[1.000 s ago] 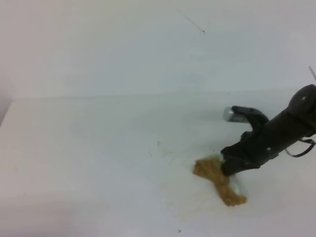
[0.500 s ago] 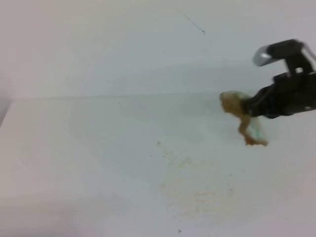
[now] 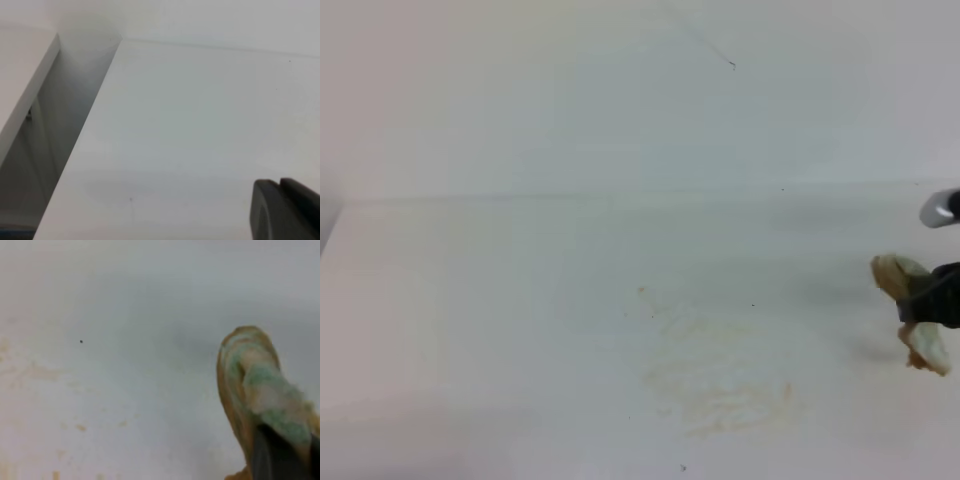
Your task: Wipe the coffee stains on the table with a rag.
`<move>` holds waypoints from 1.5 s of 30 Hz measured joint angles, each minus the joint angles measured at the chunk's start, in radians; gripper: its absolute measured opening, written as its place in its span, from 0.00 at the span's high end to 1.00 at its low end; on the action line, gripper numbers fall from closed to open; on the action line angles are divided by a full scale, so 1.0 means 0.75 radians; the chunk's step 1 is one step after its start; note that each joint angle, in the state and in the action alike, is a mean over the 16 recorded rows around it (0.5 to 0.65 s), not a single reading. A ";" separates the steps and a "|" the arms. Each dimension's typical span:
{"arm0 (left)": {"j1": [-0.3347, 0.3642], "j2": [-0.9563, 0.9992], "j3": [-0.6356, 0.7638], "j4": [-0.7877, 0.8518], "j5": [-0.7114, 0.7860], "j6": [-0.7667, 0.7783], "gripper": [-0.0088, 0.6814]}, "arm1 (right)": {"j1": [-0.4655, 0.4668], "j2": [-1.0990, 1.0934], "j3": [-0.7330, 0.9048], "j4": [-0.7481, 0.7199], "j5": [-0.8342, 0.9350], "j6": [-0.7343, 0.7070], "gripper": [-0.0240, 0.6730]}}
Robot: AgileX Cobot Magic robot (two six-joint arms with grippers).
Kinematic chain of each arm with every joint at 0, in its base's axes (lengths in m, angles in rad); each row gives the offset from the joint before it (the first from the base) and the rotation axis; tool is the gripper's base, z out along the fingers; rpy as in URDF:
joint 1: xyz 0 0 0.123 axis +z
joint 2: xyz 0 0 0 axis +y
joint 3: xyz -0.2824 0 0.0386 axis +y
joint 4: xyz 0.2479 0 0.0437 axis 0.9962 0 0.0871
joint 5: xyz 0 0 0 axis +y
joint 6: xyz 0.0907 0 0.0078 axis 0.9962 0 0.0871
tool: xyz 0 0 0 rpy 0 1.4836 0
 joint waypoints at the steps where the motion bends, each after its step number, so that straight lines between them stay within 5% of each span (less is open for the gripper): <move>1: 0.000 0.000 0.000 0.000 0.000 0.000 0.99 | 0.000 0.014 0.011 0.007 -0.015 -0.001 0.97; 9: 0.000 0.000 0.000 0.000 0.000 0.000 0.99 | 0.000 0.124 0.028 0.035 -0.044 -0.010 0.90; 22: 0.000 0.000 0.000 0.000 -0.001 0.000 0.99 | 0.001 0.137 -0.046 0.060 0.123 -0.018 0.31; 27: 0.000 0.000 0.000 0.000 -0.001 0.000 0.99 | 0.002 0.042 -0.073 0.073 0.218 -0.029 0.20; 34: 0.000 0.000 0.000 0.000 -0.001 0.000 0.99 | 0.003 -0.220 -0.082 0.079 0.389 -0.050 0.33; 45: 0.000 -0.002 0.000 0.000 0.000 0.000 0.99 | 0.003 -0.719 -0.062 -0.163 0.768 0.173 0.81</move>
